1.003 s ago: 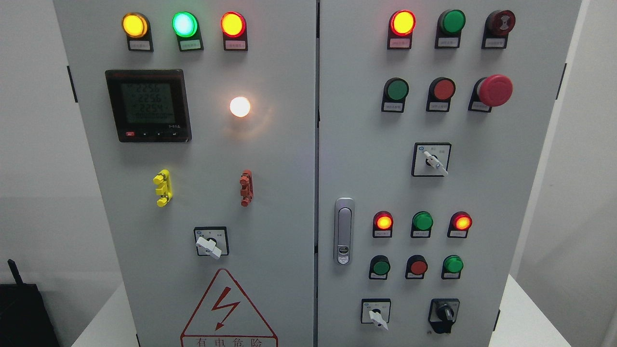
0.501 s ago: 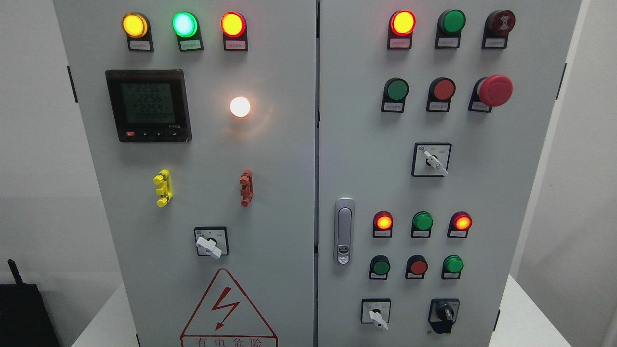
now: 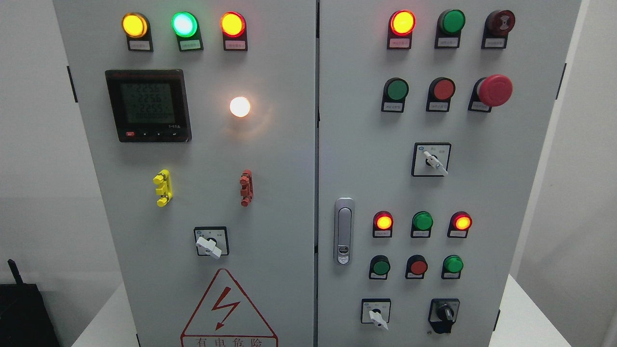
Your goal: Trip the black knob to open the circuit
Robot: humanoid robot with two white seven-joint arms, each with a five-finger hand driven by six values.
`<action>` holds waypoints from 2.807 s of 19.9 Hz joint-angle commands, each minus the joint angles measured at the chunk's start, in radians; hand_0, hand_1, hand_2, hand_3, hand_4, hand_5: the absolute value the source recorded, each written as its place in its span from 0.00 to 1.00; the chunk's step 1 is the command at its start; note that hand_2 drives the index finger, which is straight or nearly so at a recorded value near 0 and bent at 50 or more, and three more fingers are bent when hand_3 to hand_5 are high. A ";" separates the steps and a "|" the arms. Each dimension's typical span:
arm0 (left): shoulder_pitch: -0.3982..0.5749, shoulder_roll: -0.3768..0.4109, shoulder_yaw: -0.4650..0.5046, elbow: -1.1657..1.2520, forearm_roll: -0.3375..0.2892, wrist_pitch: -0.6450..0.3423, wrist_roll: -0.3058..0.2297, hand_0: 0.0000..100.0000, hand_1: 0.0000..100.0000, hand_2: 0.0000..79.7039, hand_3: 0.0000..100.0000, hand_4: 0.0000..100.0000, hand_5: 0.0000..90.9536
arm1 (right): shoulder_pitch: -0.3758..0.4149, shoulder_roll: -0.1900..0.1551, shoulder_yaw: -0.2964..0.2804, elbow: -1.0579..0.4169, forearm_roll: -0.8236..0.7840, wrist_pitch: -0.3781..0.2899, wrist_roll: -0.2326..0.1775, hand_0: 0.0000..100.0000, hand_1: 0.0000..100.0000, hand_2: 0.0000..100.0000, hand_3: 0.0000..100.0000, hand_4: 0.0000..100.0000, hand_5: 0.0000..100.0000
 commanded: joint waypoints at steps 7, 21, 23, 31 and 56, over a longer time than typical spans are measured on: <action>-0.002 -0.002 0.001 0.000 0.002 -0.001 0.000 0.12 0.39 0.00 0.00 0.00 0.00 | 0.056 0.003 -0.010 -0.212 -0.003 -0.015 -0.014 0.23 0.43 0.00 0.47 0.33 0.04; -0.004 -0.002 0.001 0.000 0.002 -0.001 0.000 0.12 0.39 0.00 0.00 0.00 0.00 | 0.079 0.003 -0.025 -0.369 -0.006 -0.253 -0.013 0.34 0.63 0.00 0.72 0.58 0.37; -0.002 -0.002 0.001 0.000 0.002 -0.001 0.000 0.12 0.39 0.00 0.00 0.00 0.00 | 0.085 0.003 -0.035 -0.412 -0.006 -0.253 -0.013 0.34 0.63 0.00 0.74 0.61 0.42; -0.004 -0.002 0.001 0.000 0.002 -0.001 0.000 0.12 0.39 0.00 0.00 0.00 0.00 | 0.085 0.003 -0.061 -0.507 -0.008 -0.259 -0.013 0.37 0.66 0.00 0.81 0.69 0.57; -0.004 -0.002 0.001 0.000 0.002 -0.001 0.000 0.12 0.39 0.00 0.00 0.00 0.00 | 0.082 0.002 -0.096 -0.880 -0.014 -0.270 -0.043 0.83 0.78 0.00 0.98 0.87 0.91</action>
